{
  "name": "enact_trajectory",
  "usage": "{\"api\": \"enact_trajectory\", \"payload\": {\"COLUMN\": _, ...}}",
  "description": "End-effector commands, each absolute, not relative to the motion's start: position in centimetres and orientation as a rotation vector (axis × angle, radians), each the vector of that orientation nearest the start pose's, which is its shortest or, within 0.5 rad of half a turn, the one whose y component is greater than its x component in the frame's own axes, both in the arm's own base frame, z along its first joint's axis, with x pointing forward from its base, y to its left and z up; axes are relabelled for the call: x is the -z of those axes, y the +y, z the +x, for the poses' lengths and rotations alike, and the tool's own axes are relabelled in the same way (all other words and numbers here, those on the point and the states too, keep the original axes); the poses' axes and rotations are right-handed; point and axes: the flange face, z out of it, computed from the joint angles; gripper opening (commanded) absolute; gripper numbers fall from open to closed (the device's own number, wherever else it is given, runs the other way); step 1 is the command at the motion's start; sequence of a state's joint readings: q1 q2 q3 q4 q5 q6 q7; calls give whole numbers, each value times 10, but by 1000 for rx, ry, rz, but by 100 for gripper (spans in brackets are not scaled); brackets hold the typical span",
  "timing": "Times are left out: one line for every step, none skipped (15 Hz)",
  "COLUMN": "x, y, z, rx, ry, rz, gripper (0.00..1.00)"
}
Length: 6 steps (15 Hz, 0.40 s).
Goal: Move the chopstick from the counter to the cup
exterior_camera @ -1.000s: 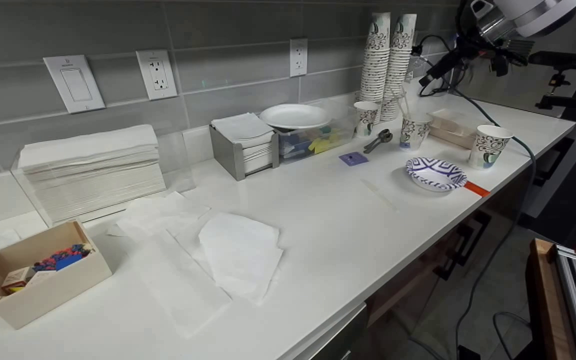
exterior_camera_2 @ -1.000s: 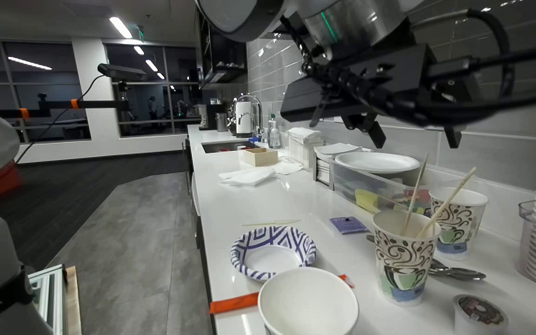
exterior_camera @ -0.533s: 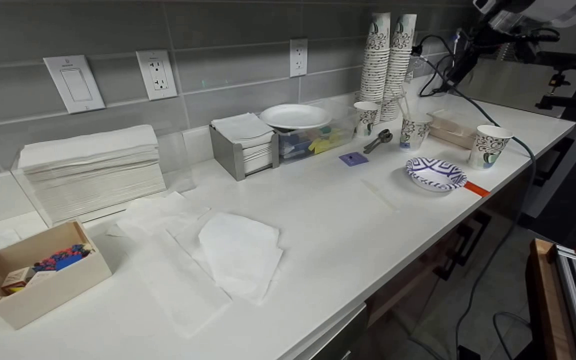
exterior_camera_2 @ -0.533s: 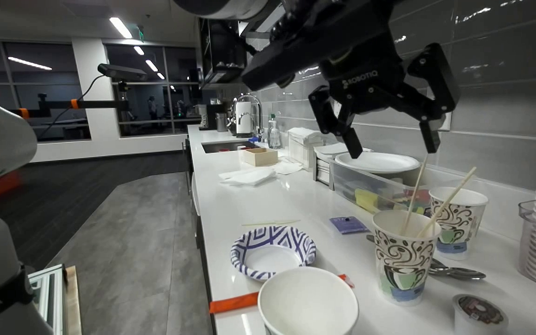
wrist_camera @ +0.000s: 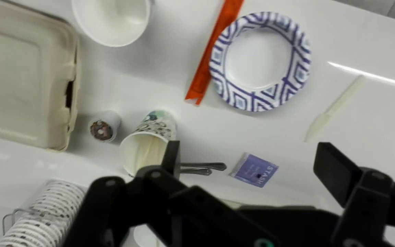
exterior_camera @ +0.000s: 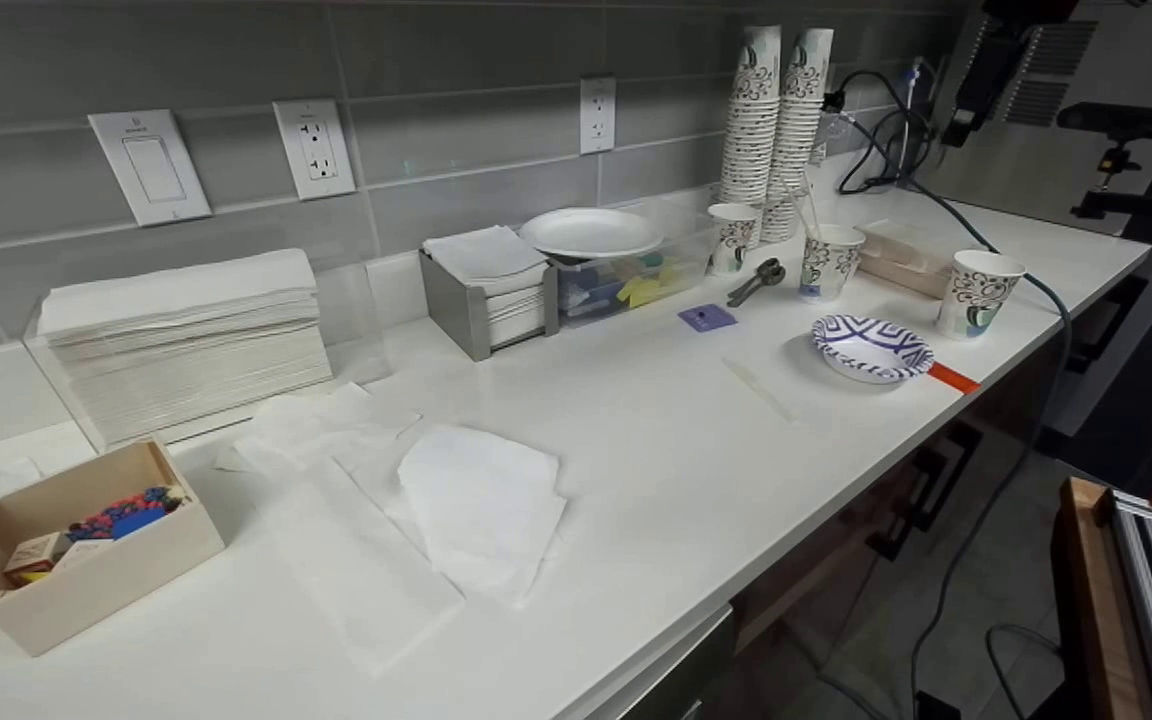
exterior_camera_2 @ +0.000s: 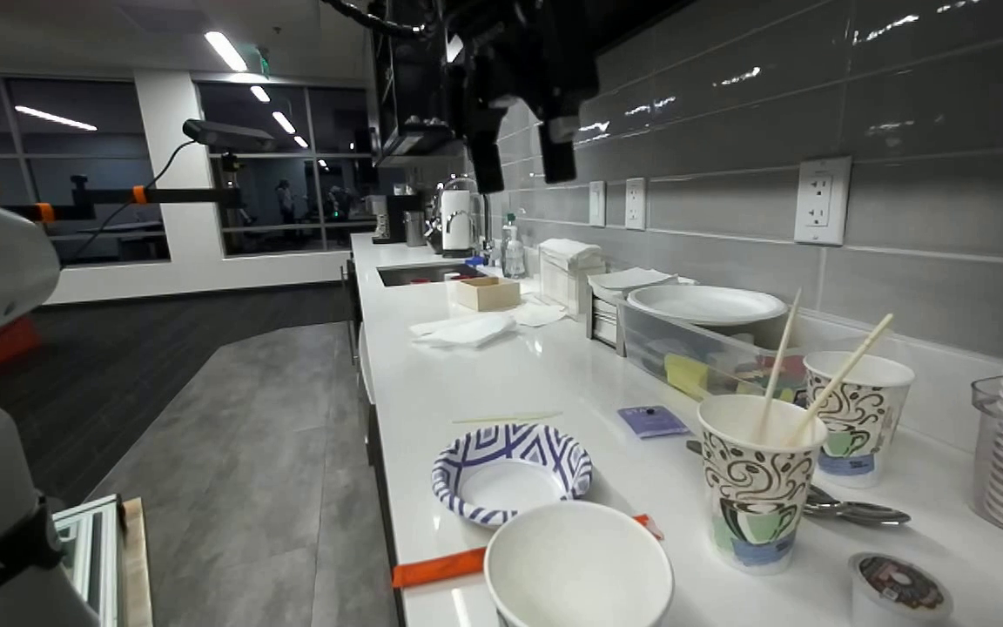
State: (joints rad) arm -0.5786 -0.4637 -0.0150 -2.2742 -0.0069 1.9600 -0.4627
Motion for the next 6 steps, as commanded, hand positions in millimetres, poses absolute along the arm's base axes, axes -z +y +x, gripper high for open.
{"api": "enact_trajectory", "payload": {"x": -556, "y": -230, "z": 356, "rx": 195, "ry": 243, "rz": -3182, "gripper": 100}}
{"api": "enact_trajectory", "payload": {"x": -560, "y": -224, "z": 357, "rx": 197, "ry": 263, "rz": -3172, "gripper": 100}}
{"api": "enact_trajectory", "payload": {"x": -560, "y": -223, "z": 357, "rx": 198, "ry": 275, "rz": -3168, "gripper": 100}}
{"api": "enact_trajectory", "payload": {"x": -559, "y": -224, "z": 357, "rx": 195, "ry": 280, "rz": -3165, "gripper": 100}}
{"api": "enact_trajectory", "payload": {"x": -558, "y": -226, "z": 357, "rx": 192, "ry": 286, "rz": -3163, "gripper": 100}}
{"api": "enact_trajectory", "payload": {"x": -557, "y": -228, "z": 356, "rx": 190, "ry": 290, "rz": -3160, "gripper": 100}}
